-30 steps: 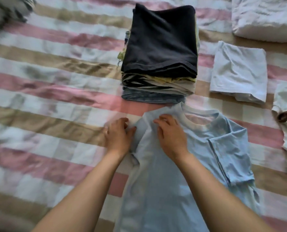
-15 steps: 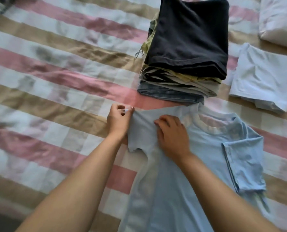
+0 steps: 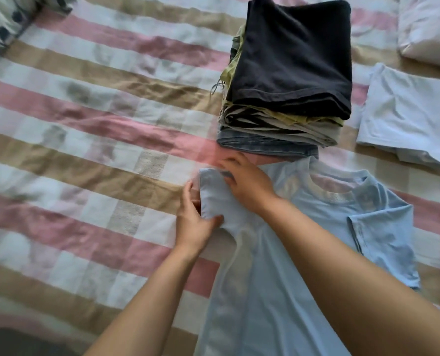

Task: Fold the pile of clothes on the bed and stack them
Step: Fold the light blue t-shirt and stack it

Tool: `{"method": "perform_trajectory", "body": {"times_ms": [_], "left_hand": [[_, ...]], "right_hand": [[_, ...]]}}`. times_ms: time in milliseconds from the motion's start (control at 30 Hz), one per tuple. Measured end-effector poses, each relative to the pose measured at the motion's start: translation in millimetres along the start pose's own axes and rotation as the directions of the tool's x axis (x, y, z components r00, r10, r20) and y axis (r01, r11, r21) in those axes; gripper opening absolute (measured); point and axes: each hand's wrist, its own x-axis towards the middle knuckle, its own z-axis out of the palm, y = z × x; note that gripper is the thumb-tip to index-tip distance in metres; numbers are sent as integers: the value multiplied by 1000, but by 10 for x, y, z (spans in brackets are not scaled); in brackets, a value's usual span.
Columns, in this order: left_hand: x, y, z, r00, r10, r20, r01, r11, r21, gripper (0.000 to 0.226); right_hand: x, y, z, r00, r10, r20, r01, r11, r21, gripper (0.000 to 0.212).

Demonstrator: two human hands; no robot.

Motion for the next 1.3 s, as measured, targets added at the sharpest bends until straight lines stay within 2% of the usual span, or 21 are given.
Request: {"method": "perform_trajectory", "body": {"times_ms": [100, 167, 233, 300, 367, 467, 567, 700, 767, 833, 900, 967, 1000, 1033, 1100, 1167, 1233, 1300], "left_hand": [[-53, -69, 56, 999, 40, -19, -39, 996, 75, 61], [-43, -64, 72, 998, 37, -53, -30, 993, 115, 46], [-56, -52, 74, 990, 86, -110, -72, 990, 121, 42], [-129, 3, 77, 970, 181, -163, -168, 981, 93, 49], [-237, 62, 93, 938, 303, -168, -288, 952, 105, 57], [-411, 120, 185, 838, 543, -56, -522, 828, 204, 56], [-529, 137, 350, 713, 684, 151, -697, 673, 247, 46], [-533, 108, 469, 621, 662, 420, -783, 553, 286, 37], [-451, 158, 521, 634, 662, 401, -773, 556, 304, 29], [-300, 204, 627, 658, 646, 388, -752, 543, 373, 31], [-131, 203, 758, 711, 454, 537, -703, 469, 534, 43], [28, 130, 830, 758, 189, 625, -650, 306, 696, 58], [82, 85, 852, 767, 126, 629, -640, 225, 735, 62], [99, 34, 866, 771, 120, 626, -637, 184, 749, 64], [34, -30, 856, 761, 216, 612, -647, 167, 744, 64], [-128, -87, 864, 689, 348, 636, -701, 98, 706, 62], [-307, -191, 875, 610, 377, 697, -764, 46, 644, 63], [-422, -241, 851, 590, 337, 734, -785, 26, 620, 65]], "right_hand": [[185, -145, 71, 989, -41, 143, 61, 988, -139, 38], [269, -188, 78, 989, 14, 148, 3, 994, -112, 32], [313, -199, 9, 992, 49, 118, -40, 996, -84, 21], [283, -139, -114, 997, 40, 60, -41, 999, 28, 11], [144, -21, -284, 999, 42, 10, -43, 975, 220, 12], [-224, 281, -557, 996, 84, -42, -63, 929, 366, 12], [-573, 592, -681, 985, 163, -57, -135, 932, 337, 29], [-798, 879, -588, 975, 212, -71, -195, 960, 199, 31], [-896, 909, -521, 963, 197, -185, -170, 973, 153, 30], [-1044, 885, -425, 922, 162, -351, -147, 987, 70, 30], [-1185, 842, -311, 917, 69, -392, -112, 990, -87, 27], [-1272, 838, -255, 940, 32, -341, -95, 981, -170, 24], [-1300, 871, -264, 941, 45, -336, -107, 980, -170, 26], [-1339, 918, -292, 931, 70, -358, -134, 978, -157, 27], [-1461, 981, -332, 891, 122, -438, -198, 972, -131, 33], [-1665, 996, -299, 882, 127, -454, -226, 959, -170, 37], [-1885, 1023, -165, 936, 116, -333, -211, 941, -265, 46], [-2054, 1047, -68, 968, 154, -200, -204, 943, -263, 52]]}}
